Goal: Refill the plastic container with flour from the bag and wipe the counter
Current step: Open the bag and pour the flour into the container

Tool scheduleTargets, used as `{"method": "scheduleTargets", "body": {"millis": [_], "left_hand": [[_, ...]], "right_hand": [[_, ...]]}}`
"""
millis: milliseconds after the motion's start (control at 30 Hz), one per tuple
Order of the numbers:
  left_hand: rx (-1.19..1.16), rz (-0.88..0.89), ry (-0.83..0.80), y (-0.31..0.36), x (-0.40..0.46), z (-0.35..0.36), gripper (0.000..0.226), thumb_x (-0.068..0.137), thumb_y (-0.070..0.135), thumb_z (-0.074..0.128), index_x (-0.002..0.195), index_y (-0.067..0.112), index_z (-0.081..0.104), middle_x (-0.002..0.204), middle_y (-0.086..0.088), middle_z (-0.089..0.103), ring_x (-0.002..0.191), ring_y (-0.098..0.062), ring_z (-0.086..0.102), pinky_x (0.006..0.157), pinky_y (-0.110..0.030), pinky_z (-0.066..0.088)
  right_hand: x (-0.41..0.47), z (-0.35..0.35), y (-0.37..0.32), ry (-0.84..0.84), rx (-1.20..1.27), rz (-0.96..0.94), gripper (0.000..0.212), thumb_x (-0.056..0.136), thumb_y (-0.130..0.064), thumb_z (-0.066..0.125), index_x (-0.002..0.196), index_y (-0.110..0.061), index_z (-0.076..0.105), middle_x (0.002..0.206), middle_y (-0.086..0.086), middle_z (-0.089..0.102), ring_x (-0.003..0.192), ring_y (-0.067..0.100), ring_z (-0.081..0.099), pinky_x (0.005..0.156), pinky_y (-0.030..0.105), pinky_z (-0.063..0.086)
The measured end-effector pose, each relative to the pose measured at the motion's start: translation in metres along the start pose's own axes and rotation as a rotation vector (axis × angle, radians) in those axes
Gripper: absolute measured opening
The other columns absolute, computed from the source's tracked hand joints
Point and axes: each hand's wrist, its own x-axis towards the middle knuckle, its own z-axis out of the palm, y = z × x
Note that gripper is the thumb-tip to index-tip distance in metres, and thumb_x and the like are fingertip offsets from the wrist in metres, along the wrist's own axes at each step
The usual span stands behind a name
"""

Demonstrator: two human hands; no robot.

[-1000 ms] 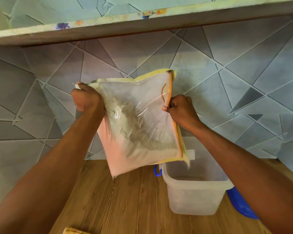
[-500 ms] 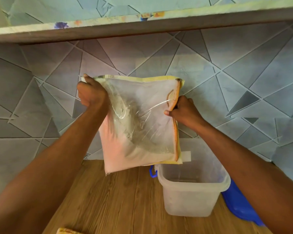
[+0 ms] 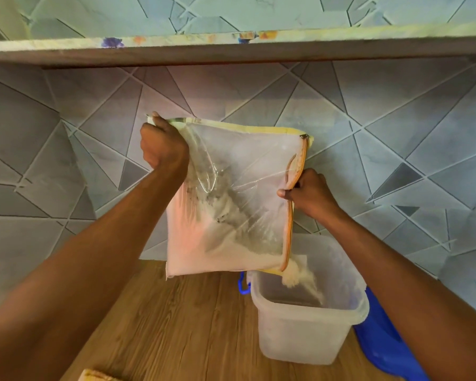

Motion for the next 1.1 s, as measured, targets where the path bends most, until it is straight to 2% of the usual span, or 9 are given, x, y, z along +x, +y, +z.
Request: {"method": "scheduleTargets", "body": {"millis": [133,267,333,467,567,667,767,1033,1100], "left_hand": [[0.009,0.02,0.002,0.002,-0.004,0.002,0.047,0.106,0.046,0.029,0.116,0.009,0.057,0.096,0.002,0.054,0.086,-0.015,0.052,0.074,-0.027,0.041],[0.03,0.052,0.009,0.006,-0.007,0.005,0.047,0.107,0.045,0.028,0.117,0.009,0.057,0.097,0.002,0.054,0.085,-0.013,0.05,0.073,-0.026,0.039],[0.049,0.067,0.007,0.01,-0.011,0.007,0.047,0.107,0.044,0.028,0.119,0.009,0.057,0.1,0.001,0.057,0.085,-0.012,0.049,0.074,-0.025,0.038],[0.076,0.107,0.017,0.019,-0.019,0.012,0.045,0.107,0.043,0.029,0.121,0.009,0.056,0.113,-0.003,0.065,0.088,-0.013,0.052,0.074,-0.023,0.037],[0.099,0.149,0.028,0.024,-0.028,0.015,0.044,0.107,0.041,0.03,0.121,0.01,0.057,0.113,-0.003,0.066,0.087,-0.012,0.052,0.074,-0.022,0.037],[0.098,0.162,0.051,0.028,-0.036,0.019,0.045,0.107,0.043,0.029,0.117,0.011,0.058,0.111,-0.003,0.068,0.091,-0.016,0.06,0.077,-0.026,0.042],[0.105,0.159,0.083,0.03,-0.041,0.022,0.046,0.106,0.045,0.029,0.113,0.011,0.059,0.11,-0.006,0.069,0.098,-0.025,0.064,0.083,-0.035,0.048],[0.113,0.212,0.125,0.03,-0.047,0.021,0.044,0.107,0.042,0.03,0.113,0.01,0.059,0.11,-0.007,0.069,0.1,-0.026,0.066,0.086,-0.037,0.05],[0.119,0.217,0.108,0.031,-0.048,0.021,0.044,0.107,0.041,0.029,0.116,0.01,0.059,0.111,-0.005,0.069,0.1,-0.022,0.065,0.084,-0.032,0.049]], "right_hand": [[-0.002,-0.002,0.004,-0.033,-0.039,0.021,0.03,0.088,-0.023,0.077,0.111,-0.008,0.064,0.115,0.013,0.064,0.127,0.029,0.044,0.083,0.029,0.035],[0.001,-0.003,0.012,-0.009,-0.03,0.03,0.02,0.086,-0.024,0.078,0.091,-0.013,0.062,0.098,0.009,0.063,0.119,0.03,0.053,0.083,0.032,0.043],[-0.001,-0.006,0.011,-0.023,-0.038,0.049,0.025,0.086,-0.025,0.079,0.098,-0.009,0.063,0.103,0.009,0.063,0.115,0.026,0.052,0.084,0.033,0.045],[-0.005,-0.013,0.014,-0.002,-0.011,0.059,0.026,0.083,-0.025,0.081,0.099,-0.01,0.067,0.107,0.014,0.068,0.117,0.032,0.057,0.092,0.039,0.053],[-0.008,-0.019,0.021,-0.06,0.009,0.071,0.042,0.074,-0.033,0.084,0.106,-0.013,0.064,0.108,0.011,0.068,0.114,0.033,0.06,0.09,0.046,0.057],[-0.011,-0.024,0.03,-0.039,0.025,0.073,0.028,0.079,-0.025,0.084,0.089,-0.015,0.061,0.1,0.011,0.067,0.106,0.034,0.064,0.087,0.043,0.057],[-0.011,-0.025,0.04,-0.049,0.016,0.034,0.03,0.081,-0.021,0.083,0.075,-0.019,0.054,0.09,0.01,0.067,0.105,0.034,0.064,0.082,0.036,0.054],[-0.007,-0.023,0.054,-0.041,0.032,0.02,0.025,0.081,-0.026,0.084,0.084,-0.01,0.065,0.09,0.01,0.068,0.109,0.035,0.063,0.082,0.035,0.052],[-0.007,-0.023,0.054,-0.033,0.022,0.026,0.028,0.081,-0.028,0.084,0.092,-0.007,0.07,0.097,0.013,0.072,0.11,0.037,0.062,0.087,0.041,0.055]]}}
